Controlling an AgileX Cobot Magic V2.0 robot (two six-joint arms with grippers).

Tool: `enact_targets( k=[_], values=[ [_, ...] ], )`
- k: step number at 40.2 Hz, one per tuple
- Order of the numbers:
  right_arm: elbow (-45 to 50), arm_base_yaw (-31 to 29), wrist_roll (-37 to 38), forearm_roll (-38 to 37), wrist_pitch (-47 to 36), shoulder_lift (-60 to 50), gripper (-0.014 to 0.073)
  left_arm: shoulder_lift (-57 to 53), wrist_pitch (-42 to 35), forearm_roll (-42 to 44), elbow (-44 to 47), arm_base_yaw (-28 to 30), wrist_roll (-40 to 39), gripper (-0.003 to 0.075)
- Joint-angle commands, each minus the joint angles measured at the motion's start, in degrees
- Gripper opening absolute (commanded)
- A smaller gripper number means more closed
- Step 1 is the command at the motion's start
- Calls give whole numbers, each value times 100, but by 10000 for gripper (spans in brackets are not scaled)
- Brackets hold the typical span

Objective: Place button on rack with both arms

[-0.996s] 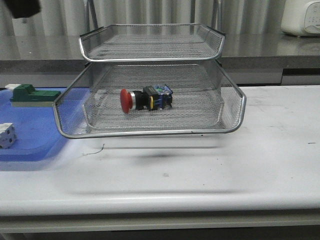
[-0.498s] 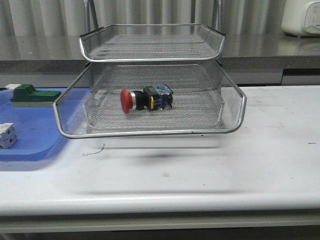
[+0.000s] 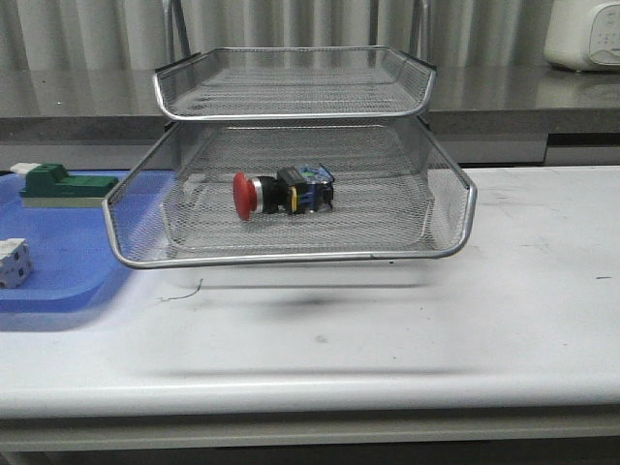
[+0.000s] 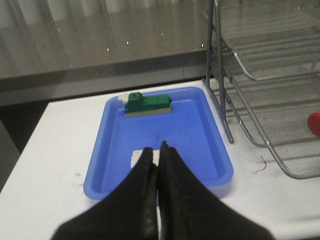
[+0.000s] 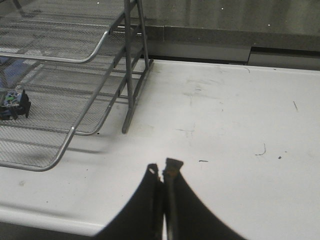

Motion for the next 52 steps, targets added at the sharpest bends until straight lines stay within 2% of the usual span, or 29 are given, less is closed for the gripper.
enact_targets(
  k=[1, 6, 52],
  values=[
    [-149, -6, -22, 1, -435, 39, -61, -398, -510, -113, -36, -2, -58, -19],
    [-149, -6, -22, 1, -435, 39, -61, -645, -510, -113, 2, -2, -58, -19],
    [-149, -6, -22, 1, -435, 39, -61, -623, -510, -113, 15, -2, -58, -19]
  ],
)
